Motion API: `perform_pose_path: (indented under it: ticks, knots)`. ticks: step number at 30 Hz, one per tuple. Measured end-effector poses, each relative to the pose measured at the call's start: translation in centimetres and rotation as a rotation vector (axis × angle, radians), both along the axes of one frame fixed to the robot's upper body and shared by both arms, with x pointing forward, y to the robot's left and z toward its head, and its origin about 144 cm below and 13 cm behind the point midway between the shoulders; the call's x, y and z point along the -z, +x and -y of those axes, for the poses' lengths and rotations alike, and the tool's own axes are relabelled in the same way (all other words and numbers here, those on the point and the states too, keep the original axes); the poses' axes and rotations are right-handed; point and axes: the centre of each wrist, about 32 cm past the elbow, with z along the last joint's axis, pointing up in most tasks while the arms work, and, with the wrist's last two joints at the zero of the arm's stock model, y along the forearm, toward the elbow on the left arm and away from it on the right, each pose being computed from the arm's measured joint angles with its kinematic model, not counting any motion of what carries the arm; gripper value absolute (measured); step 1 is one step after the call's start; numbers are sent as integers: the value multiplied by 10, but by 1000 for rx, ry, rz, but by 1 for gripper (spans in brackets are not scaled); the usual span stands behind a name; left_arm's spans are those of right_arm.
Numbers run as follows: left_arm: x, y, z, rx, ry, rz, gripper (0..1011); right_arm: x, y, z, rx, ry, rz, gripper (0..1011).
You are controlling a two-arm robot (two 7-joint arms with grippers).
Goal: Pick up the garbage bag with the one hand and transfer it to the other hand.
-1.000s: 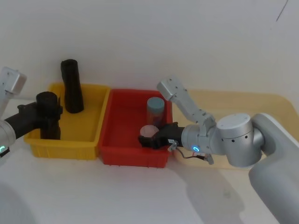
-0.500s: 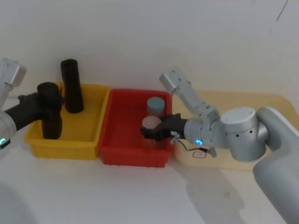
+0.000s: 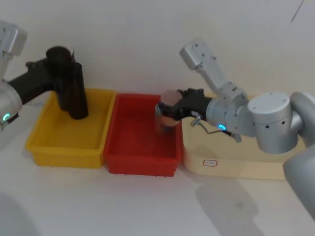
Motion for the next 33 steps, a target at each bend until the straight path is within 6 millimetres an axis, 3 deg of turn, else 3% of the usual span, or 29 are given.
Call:
perform_pose_path:
  ticks: [16,33]
  knots:
    - [-42,28,30,210,-69,98,437,-44,-17,15,169,-108,167,651]
    - [-56,63,74,485,-106,96,437,-47,-25,39,416,-225,204,652]
